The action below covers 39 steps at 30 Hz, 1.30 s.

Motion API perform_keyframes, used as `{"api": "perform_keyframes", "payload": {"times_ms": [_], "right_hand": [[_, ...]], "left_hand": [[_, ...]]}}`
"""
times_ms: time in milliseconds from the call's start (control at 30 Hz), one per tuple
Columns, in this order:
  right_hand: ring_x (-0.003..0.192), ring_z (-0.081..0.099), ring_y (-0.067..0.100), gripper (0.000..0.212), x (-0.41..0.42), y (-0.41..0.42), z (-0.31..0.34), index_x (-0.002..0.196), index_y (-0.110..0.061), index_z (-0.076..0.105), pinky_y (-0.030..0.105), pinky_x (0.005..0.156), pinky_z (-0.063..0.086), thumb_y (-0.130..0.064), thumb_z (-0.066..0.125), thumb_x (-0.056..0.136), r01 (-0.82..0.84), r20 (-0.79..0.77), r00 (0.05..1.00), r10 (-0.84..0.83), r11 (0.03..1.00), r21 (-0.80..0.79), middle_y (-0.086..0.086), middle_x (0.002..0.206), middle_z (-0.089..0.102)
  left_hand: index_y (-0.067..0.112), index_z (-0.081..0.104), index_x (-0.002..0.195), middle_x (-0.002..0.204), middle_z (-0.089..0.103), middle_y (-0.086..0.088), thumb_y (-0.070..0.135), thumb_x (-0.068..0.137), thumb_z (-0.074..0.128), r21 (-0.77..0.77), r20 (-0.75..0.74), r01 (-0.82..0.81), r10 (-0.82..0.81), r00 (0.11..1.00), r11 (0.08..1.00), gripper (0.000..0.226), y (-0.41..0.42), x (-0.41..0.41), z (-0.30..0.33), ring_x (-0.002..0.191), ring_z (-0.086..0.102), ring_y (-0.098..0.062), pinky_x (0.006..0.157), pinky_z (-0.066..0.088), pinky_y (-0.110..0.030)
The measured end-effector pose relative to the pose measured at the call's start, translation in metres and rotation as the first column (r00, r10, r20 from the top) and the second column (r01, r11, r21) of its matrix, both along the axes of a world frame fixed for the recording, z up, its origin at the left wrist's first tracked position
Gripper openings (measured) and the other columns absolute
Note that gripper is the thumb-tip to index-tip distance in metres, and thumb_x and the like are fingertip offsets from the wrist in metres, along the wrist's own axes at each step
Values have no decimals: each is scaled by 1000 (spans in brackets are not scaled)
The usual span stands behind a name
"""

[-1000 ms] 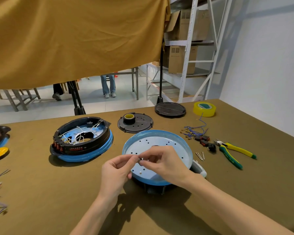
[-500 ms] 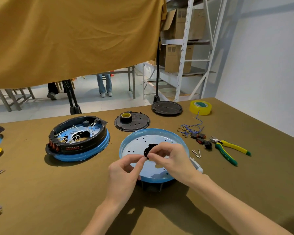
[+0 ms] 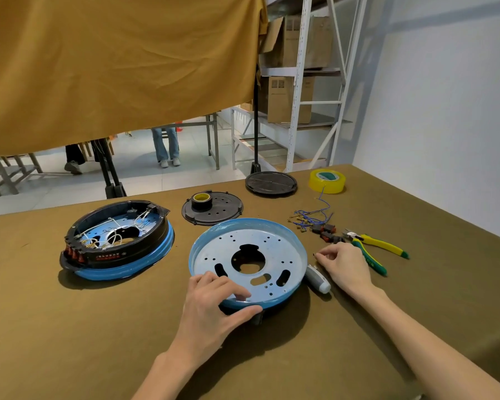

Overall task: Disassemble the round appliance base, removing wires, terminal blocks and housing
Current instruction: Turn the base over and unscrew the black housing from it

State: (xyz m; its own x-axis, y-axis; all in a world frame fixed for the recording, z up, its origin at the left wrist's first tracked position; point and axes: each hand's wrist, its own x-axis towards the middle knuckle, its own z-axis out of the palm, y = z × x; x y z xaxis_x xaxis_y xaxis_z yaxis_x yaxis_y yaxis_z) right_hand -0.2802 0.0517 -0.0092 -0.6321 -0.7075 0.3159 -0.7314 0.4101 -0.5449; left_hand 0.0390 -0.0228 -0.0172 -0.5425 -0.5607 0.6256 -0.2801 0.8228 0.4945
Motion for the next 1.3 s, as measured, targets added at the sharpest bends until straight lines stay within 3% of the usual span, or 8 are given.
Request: {"api": "perform_keyframes", "payload": {"times_ms": [167, 300, 400, 600, 800, 1067, 1167, 1300], "right_hand": [[67, 60, 6, 17, 13, 6, 12, 95, -25, 79, 28, 58, 47, -35, 66, 95, -23, 68, 997, 31, 993, -119, -13, 73, 69], [81, 58, 10, 29, 34, 21, 15, 101, -34, 61, 28, 57, 42, -60, 60, 87, -135, -79, 984, 158, 961, 240, -14, 91, 61], [83, 57, 13, 35, 44, 25, 12, 109, -35, 47, 27, 55, 40, -55, 63, 86, -145, -103, 975, 196, 915, 376, -10, 99, 60], [62, 58, 4, 17, 37, 28, 24, 97, -20, 67, 17, 51, 41, -36, 61, 98, -44, 166, 984, 62, 993, -113, -8, 80, 66], [59, 55, 6, 14, 30, 32, 70, 81, -24, 75, 23, 56, 44, -36, 76, 89, 64, 354, 917, 186, 805, -590, -14, 64, 66], [53, 64, 14, 36, 51, -4, 101, 83, -14, 57, 25, 52, 54, -45, 55, 102, 194, 582, 715, 387, 690, -698, 0, 66, 62], [43, 53, 19, 34, 55, -13, 105, 91, -14, 51, 32, 44, 51, -46, 52, 103, 82, 535, 674, 510, 668, -740, 2, 62, 57], [39, 46, 19, 35, 67, -27, 109, 93, -12, 46, 29, 41, 44, -45, 51, 104, -23, 438, 693, 573, 624, -781, 5, 62, 51]], "left_hand": [[39, 74, 92, 87, 66, 29, 82, 83, 56, -5, 22, -27, 27, 999, 1000, 47, 1, -1, 1, 91, 54, 2, 88, 34, -24], [38, 74, 93, 86, 63, 30, 81, 84, 56, -16, 46, -45, 46, 998, 999, 48, 4, -2, 1, 90, 53, 3, 86, 34, -22], [37, 74, 93, 87, 66, 28, 79, 83, 58, -26, 66, -60, 61, 996, 998, 46, 9, -5, 5, 88, 57, 2, 82, 38, -22], [33, 74, 92, 89, 69, 22, 76, 84, 61, -69, 105, -62, 69, 992, 996, 46, 14, -6, 11, 85, 60, 0, 78, 45, -21], [33, 75, 81, 79, 70, 21, 79, 82, 51, -107, 277, 33, -2, 961, 994, 52, 11, -11, 33, 70, 62, 3, 68, 57, -14], [39, 71, 108, 83, 70, 24, 81, 84, 53, 24, 431, 107, -107, 896, 994, 52, 24, -46, 51, 79, 63, 4, 77, 49, -12], [39, 71, 105, 85, 65, 24, 73, 83, 63, 269, 425, 187, -291, 857, 945, 41, 16, -42, 54, 88, 62, 3, 68, 52, -14], [39, 71, 114, 99, 59, 27, 77, 85, 53, 264, 423, 180, -281, 861, 948, 51, 14, -48, 51, 99, 55, 3, 81, 53, -20]]}}
